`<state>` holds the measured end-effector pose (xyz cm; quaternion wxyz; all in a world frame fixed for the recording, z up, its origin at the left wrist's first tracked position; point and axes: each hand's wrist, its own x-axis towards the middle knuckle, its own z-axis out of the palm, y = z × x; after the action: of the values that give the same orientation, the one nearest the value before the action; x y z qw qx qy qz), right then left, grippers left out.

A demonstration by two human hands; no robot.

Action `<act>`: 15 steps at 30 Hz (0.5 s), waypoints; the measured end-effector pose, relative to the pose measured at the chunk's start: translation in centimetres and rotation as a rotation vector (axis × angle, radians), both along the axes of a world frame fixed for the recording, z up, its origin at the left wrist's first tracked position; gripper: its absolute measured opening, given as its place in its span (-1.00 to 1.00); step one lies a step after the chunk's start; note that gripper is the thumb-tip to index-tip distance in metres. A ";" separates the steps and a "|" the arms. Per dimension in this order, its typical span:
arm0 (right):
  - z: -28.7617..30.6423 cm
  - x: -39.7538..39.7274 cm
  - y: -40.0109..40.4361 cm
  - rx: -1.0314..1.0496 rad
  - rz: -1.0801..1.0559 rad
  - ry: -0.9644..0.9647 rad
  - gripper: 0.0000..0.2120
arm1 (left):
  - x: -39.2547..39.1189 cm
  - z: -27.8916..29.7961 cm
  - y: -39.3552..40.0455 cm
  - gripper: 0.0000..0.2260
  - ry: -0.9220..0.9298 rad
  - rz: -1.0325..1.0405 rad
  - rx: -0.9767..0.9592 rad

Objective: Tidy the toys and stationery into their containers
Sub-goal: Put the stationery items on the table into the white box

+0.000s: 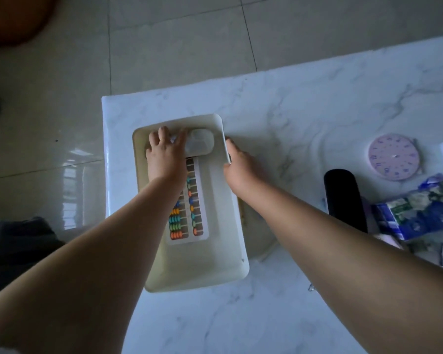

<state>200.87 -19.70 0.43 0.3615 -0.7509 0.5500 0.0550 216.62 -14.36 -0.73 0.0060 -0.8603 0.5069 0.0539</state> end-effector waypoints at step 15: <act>1.8 -11.6 -1.7 -0.056 -0.129 0.009 -0.66 | -16.7 5.9 -2.3 -0.34 0.359 -0.039 -0.178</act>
<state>189.31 -21.45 2.24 0.3406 -0.7234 0.6002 0.0193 199.89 -16.70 5.19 -0.1594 -0.8239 0.5194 0.1615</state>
